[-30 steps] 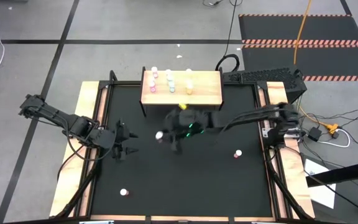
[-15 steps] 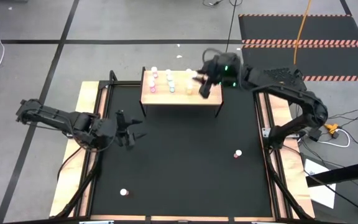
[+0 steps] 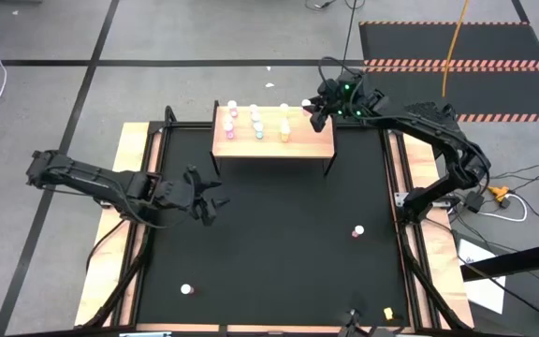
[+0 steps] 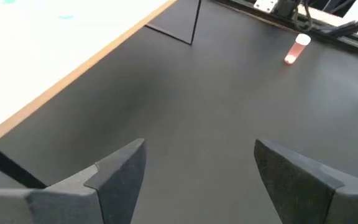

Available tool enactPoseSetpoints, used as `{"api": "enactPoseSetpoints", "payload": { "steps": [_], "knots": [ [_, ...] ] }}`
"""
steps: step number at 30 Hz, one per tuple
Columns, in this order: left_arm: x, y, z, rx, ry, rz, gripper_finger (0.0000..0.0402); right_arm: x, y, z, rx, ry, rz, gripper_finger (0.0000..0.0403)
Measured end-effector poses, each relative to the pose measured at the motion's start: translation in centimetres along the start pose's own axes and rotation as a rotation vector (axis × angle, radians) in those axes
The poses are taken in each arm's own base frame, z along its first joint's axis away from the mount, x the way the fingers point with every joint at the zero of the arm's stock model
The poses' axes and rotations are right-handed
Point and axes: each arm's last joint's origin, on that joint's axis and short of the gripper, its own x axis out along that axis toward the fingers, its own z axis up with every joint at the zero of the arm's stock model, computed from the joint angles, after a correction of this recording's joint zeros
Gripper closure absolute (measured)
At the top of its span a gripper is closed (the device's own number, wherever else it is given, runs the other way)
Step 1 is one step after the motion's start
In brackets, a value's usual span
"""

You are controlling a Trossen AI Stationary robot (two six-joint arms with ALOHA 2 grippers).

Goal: Pick and place medicine bottles onto shelf by color
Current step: Put the top left pink pill bottle on the shelf

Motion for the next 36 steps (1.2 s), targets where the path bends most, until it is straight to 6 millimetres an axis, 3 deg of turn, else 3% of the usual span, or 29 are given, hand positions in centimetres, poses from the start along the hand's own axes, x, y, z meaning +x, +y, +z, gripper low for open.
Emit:
{"api": "enactPoseSetpoints", "payload": {
  "steps": [14,36],
  "knots": [
    [1.9,0.3,0.6,-0.011,-0.018,0.033,0.0103,1.0,-1.1,-3.7,0.032,0.015,-0.005,0.0284],
    [2.2,0.9,1.3,-0.024,-0.045,0.033,0.0103,0.9,-1.8,-3.3,0.061,-0.040,-0.024,0.0243]
  ]
}}
